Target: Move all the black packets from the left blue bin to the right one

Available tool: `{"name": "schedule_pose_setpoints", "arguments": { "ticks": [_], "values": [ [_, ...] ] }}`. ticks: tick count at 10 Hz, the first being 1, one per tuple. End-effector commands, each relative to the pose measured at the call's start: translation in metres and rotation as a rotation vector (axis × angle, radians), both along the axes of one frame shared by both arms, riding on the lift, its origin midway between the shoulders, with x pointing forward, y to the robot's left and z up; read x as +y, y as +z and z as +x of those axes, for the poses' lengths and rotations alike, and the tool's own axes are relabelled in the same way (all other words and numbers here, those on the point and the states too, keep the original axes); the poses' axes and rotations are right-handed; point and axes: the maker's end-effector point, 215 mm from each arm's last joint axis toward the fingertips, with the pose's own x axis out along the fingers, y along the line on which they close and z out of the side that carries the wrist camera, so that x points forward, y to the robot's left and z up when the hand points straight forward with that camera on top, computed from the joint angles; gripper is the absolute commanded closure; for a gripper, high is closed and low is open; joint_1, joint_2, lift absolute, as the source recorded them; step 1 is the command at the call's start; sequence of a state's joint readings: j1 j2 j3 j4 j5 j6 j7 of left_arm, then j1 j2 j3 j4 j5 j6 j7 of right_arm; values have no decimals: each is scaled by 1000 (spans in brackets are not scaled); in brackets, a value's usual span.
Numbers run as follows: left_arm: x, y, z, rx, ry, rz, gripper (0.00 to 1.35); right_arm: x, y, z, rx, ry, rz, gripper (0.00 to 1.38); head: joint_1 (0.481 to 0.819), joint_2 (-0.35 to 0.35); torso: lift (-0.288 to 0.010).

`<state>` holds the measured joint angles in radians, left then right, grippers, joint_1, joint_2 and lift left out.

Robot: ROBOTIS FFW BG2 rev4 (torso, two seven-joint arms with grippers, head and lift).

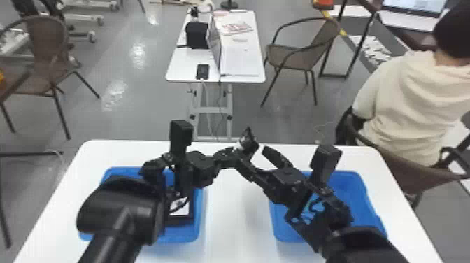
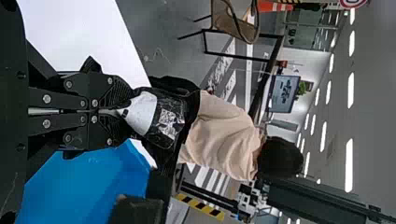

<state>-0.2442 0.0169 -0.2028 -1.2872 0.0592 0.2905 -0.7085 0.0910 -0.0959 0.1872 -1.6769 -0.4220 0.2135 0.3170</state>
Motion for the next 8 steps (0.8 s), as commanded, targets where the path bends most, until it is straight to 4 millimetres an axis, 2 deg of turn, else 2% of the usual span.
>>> {"name": "schedule_pose_setpoints", "arguments": {
  "ticks": [1, 3, 5, 6, 7, 8],
  "values": [
    [-27, 11, -8, 27, -36, -83, 1216, 6, -5, 11, 9, 18, -5, 200, 695, -63, 0],
    [-44, 14, -19, 56, -64, -140, 1216, 3, -4, 28, -6, 4, -24, 229, 695, -90, 0],
    [-48, 11, -23, 72, -70, -144, 1216, -4, 0, 40, -11, -29, -27, 891, 695, -107, 0],
    [-47, 11, -23, 74, -67, -148, 1216, -8, -3, 40, -6, -54, -33, 1136, 695, -114, 0],
    [-47, 11, -23, 73, -67, -150, 1216, -14, 0, 40, -20, -87, -47, 1184, 695, -119, 0],
    [-46, 12, -22, 72, -63, -152, 1216, -21, 11, 41, -76, -115, -37, 1184, 695, -124, 0]
  ]
}}
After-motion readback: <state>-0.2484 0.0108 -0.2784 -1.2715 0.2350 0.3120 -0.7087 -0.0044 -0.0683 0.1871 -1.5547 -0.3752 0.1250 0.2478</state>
